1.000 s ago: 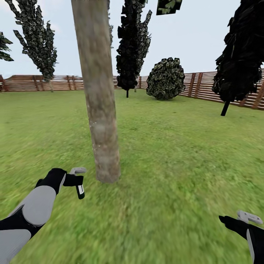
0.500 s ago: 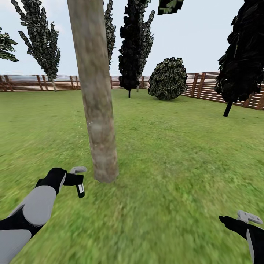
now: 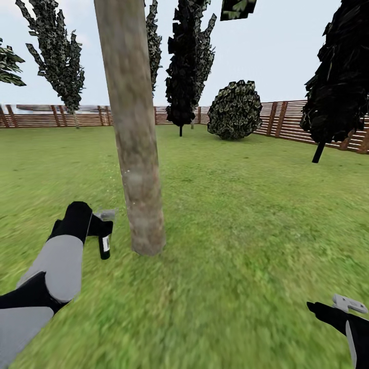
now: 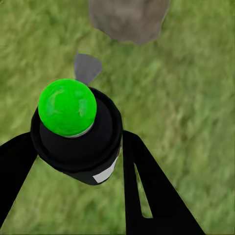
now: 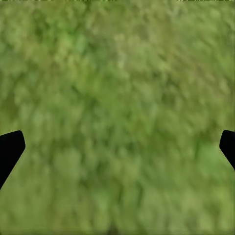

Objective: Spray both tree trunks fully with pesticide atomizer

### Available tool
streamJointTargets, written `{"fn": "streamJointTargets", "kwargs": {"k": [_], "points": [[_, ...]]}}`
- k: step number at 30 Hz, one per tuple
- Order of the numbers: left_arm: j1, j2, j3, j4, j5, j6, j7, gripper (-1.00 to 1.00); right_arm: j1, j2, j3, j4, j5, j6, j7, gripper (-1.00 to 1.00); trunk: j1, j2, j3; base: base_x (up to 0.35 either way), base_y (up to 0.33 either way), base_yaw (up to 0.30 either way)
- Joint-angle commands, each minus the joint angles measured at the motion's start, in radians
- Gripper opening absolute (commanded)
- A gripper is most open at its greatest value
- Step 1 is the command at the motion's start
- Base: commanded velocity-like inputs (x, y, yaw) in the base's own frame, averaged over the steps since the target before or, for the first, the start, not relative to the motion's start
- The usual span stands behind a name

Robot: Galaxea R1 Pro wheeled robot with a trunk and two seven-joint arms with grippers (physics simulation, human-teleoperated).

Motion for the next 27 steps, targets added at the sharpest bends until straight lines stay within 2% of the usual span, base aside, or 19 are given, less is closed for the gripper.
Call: {"fn": "streamJointTargets", "kwargs": {"k": [1,6,9,17,27], "points": [[-0.020,-0.006,-0.010,-0.001,-0.011,0.009,-0.010,-1.00,-0.001,0.000,-0.003,-0.001,0.011,0.003,0.009,1.00,0.000,0.000,-0.001,0.000,0.000,0.000],[-0.089,-0.026,-0.023,-0.001,-0.010,0.016,-0.011,-1.00,-0.001,-0.002,-0.003,-0.001,0.010,0.003,0.010,1.00,0.000,0.000,-0.001,0.000,0.000,0.000],[-0.132,-0.027,-0.023,0.001,-0.010,0.018,-0.012,-1.00,-0.001,-0.003,-0.003,-0.001,0.009,0.003,0.010,1.00,0.000,0.000,-0.001,0.000,0.000,0.000],[-0.199,-0.026,-0.024,0.004,-0.010,0.021,-0.012,-1.00,-0.001,-0.003,-0.003,-0.001,0.010,0.003,0.012,1.00,0.000,0.000,-0.001,0.000,0.000,0.000],[-0.338,-0.027,-0.022,0.011,-0.010,0.026,-0.017,-1.00,-0.001,-0.003,-0.003,-0.001,0.009,0.003,0.013,1.00,0.000,0.000,-0.001,0.000,0.000,0.000]]}}
